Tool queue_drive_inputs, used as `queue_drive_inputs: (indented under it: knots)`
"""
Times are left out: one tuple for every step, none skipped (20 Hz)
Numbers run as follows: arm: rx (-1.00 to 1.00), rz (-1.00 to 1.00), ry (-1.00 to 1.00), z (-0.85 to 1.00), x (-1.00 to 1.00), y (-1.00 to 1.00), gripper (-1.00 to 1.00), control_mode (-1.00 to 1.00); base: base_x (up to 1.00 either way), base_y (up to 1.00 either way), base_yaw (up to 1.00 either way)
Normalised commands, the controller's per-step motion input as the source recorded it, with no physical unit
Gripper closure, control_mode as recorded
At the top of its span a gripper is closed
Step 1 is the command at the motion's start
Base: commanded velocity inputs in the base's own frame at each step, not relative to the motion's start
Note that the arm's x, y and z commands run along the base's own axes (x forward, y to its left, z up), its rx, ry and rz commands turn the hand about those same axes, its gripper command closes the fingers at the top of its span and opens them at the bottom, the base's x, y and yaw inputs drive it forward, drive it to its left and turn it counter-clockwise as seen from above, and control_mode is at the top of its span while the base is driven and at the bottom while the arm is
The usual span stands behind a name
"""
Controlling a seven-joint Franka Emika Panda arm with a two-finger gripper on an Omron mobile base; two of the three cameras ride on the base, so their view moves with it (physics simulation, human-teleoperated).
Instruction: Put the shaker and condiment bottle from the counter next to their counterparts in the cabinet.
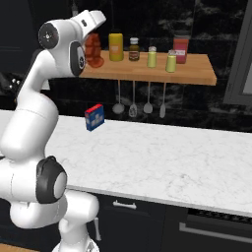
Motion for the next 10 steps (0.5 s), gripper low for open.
queue_drive_inputs:
  knots:
    - [0.07, 0.00, 0.00, 0.09, 0.31, 0.00, 1.00, -1.00, 0.00, 0.00, 0.00]
    - [0.07, 0.00, 0.00, 0.04, 0.29, 0.00, 1.00, -1.00, 0.00, 0.00, 0.00]
    - [0.06, 0.00, 0.00, 0.00, 0.33, 0.00, 1.00, -1.00, 0.00, 0.00, 0.00]
    - [0.07, 0.00, 0.00, 0.00, 0.39, 0.00, 1.00, -1.00, 0.00, 0.00, 0.00]
    - [0.09, 0.00, 0.00, 0.00, 0.39, 0.00, 1.00, -1.00, 0.00, 0.00, 0.00]
    - [0.10, 0.01, 0.00, 0.00, 0.34, 0.00, 1.00, -1.00, 0.00, 0.00, 0.00]
    - [0.12, 0.01, 0.00, 0.00, 0.31, 0.00, 1.00, -1.00, 0.00, 0.00, 0.00]
    - [0.13, 0.01, 0.00, 0.00, 0.26, 0.00, 1.00, -1.00, 0.00, 0.00, 0.00]
    - [0.14, 0.01, 0.00, 0.00, 0.21, 0.00, 1.00, -1.00, 0.00, 0.00, 0.00]
    - [0.14, 0.01, 0.00, 0.00, 0.15, 0.00, 1.00, -1.00, 0.00, 0.00, 0.00]
